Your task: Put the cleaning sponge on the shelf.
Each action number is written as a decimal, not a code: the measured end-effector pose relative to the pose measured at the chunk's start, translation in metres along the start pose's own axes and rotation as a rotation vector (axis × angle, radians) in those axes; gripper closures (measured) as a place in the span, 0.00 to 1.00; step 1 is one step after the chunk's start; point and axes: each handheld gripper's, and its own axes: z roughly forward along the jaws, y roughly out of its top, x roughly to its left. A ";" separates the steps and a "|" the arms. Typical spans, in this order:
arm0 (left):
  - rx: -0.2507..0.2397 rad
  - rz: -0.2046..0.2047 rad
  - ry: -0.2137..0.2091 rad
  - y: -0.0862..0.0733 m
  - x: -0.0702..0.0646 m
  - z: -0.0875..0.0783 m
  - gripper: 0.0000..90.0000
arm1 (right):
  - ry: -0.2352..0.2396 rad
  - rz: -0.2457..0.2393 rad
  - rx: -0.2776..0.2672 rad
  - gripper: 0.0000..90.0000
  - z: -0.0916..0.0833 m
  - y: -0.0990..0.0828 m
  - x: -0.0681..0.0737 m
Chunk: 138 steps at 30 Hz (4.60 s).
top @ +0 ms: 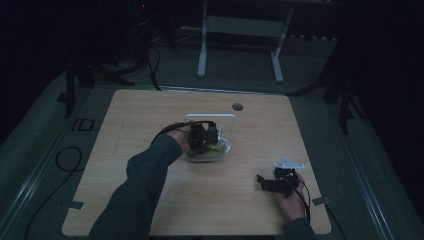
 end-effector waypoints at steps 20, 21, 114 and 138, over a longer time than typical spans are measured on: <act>0.032 0.013 0.043 0.009 0.008 0.003 0.80 | 0.000 -0.001 0.000 0.14 0.000 0.000 0.000; 0.036 0.011 0.040 0.008 0.008 0.005 0.80 | 0.000 0.000 0.000 0.14 0.000 0.000 0.000; 0.075 -0.003 0.135 0.026 0.017 0.039 0.67 | 0.001 0.000 0.000 0.14 0.000 0.000 0.000; 0.043 -0.036 0.122 0.014 0.010 0.009 0.62 | 0.000 -0.001 -0.001 0.14 0.000 0.000 0.000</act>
